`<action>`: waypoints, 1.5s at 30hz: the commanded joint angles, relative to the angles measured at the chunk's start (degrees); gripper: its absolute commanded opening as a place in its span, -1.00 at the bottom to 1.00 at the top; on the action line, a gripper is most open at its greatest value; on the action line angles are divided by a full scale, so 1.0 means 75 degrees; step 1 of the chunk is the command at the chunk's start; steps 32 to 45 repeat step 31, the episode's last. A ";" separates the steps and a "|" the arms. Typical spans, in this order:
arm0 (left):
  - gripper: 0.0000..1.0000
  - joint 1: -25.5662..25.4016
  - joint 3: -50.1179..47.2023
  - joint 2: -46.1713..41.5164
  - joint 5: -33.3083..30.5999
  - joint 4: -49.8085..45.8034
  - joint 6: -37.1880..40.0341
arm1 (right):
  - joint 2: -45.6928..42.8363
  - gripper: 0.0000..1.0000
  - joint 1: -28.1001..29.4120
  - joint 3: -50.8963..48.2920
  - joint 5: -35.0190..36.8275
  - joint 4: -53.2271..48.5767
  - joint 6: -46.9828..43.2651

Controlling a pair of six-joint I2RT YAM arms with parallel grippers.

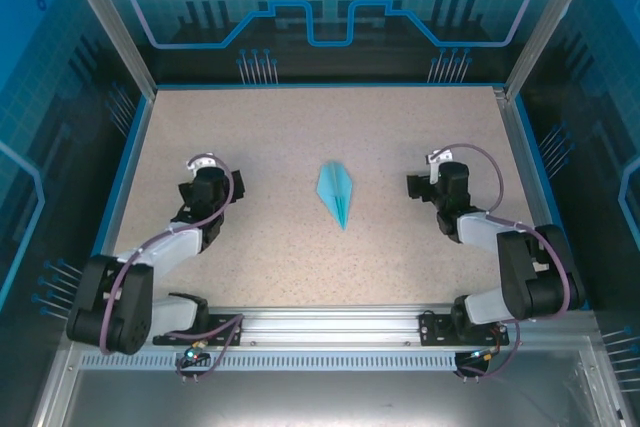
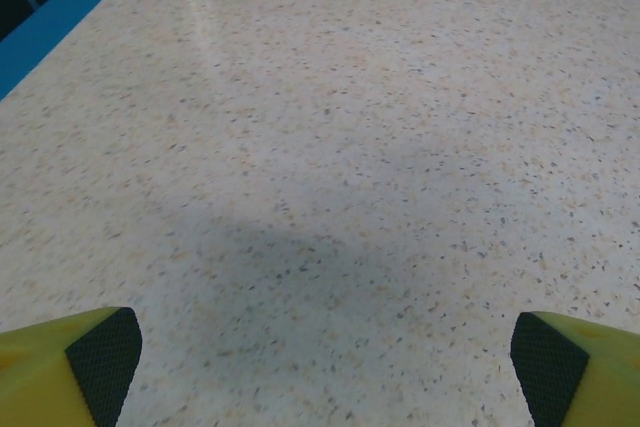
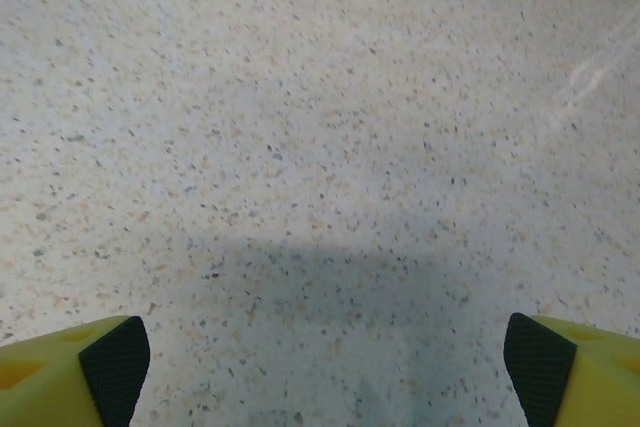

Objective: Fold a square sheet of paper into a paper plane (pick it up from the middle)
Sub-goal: Reset both arms

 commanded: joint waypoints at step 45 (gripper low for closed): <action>0.97 0.0942 -0.0405 0.1861 0.2431 0.3676 0.1104 | 0.0623 0.99 -0.0401 -0.0343 -0.1320 0.2023 -0.0187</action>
